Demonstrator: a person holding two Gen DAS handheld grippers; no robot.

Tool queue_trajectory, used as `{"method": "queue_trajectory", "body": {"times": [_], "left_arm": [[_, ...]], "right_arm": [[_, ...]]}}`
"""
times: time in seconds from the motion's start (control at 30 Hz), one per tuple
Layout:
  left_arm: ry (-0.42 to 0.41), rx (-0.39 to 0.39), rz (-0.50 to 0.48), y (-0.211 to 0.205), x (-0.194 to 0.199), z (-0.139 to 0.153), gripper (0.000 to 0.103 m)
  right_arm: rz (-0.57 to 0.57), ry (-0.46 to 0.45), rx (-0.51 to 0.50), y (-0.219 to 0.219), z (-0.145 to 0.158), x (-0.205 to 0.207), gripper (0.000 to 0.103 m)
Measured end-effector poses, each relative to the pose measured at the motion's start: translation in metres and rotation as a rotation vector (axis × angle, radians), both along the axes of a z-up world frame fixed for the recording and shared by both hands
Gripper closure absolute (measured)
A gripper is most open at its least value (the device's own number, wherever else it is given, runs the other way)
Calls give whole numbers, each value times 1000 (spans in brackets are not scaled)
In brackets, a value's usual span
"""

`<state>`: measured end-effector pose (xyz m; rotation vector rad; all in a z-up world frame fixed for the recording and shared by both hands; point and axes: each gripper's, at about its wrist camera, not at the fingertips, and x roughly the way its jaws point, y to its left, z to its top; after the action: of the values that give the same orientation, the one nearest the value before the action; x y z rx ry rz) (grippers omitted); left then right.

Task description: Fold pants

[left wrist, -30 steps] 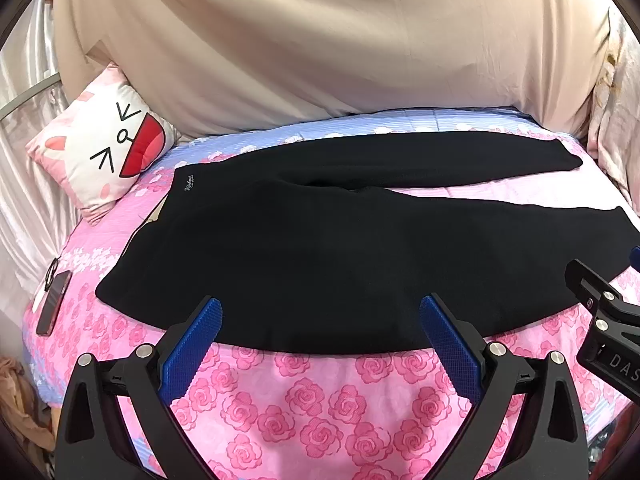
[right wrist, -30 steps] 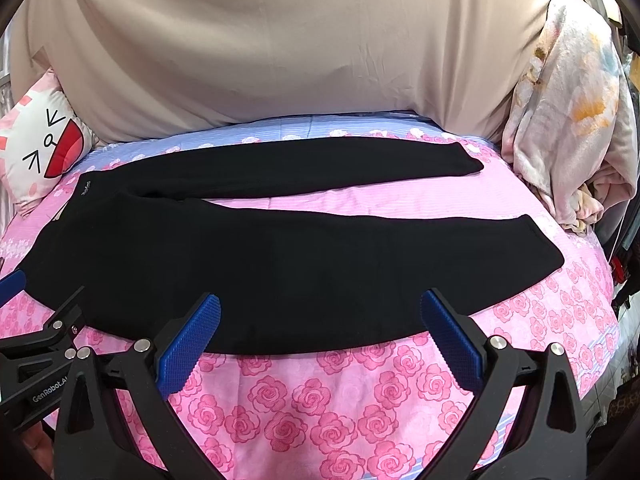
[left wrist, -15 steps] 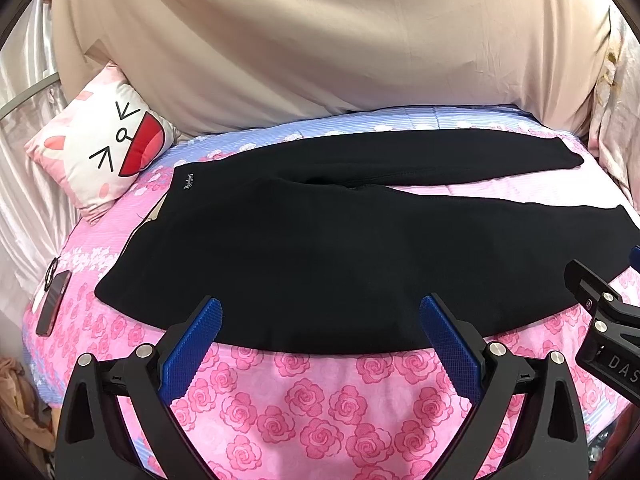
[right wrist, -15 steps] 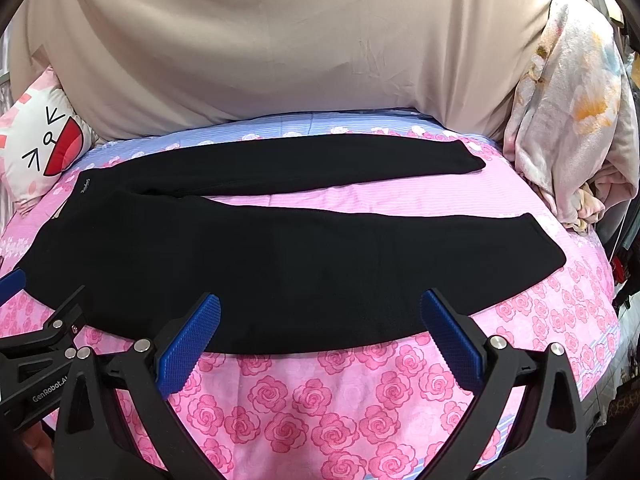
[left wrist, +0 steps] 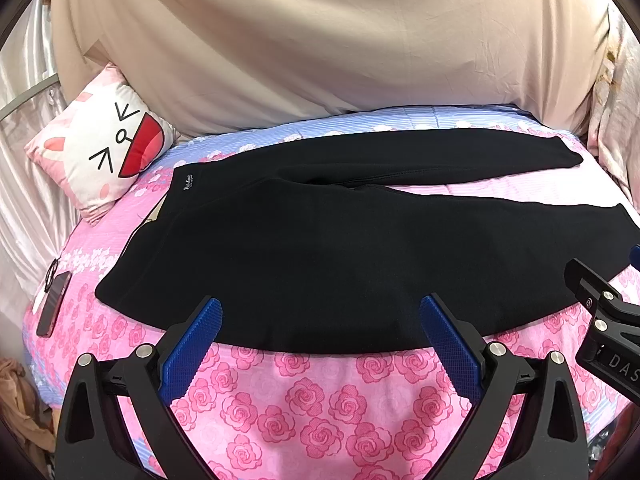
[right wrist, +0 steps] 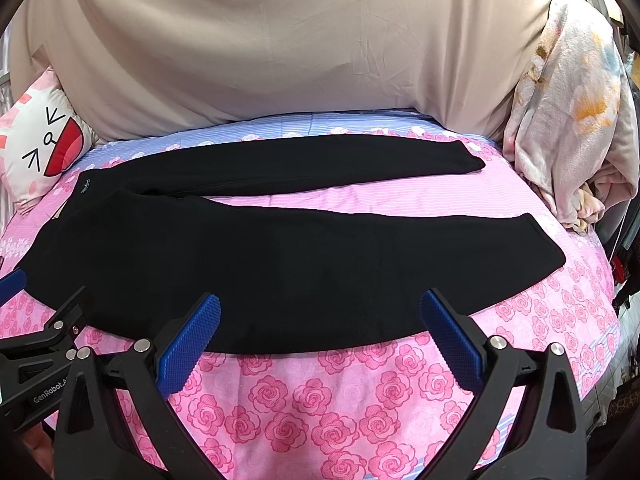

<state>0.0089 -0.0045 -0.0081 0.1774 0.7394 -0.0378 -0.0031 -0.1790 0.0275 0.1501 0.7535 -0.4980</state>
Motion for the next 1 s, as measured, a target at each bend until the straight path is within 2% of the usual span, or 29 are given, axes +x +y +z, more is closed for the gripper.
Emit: {"method": "queue_trajectory", "body": {"times": [0.77, 0.87, 0.93, 1.0], "left_arm": [[24, 8, -6, 0, 14, -6, 5], [22, -7, 4, 14, 33, -3, 5], [5, -11, 20, 30, 55, 2, 5], [-27, -5, 61, 47, 81, 9, 5]], "right_arm": [[7, 5, 17, -13, -5, 8, 5], [65, -48, 79, -43, -1, 14, 5], [79, -112, 159, -92, 5, 21, 5], [36, -153, 200, -146, 10, 31, 5]]}}
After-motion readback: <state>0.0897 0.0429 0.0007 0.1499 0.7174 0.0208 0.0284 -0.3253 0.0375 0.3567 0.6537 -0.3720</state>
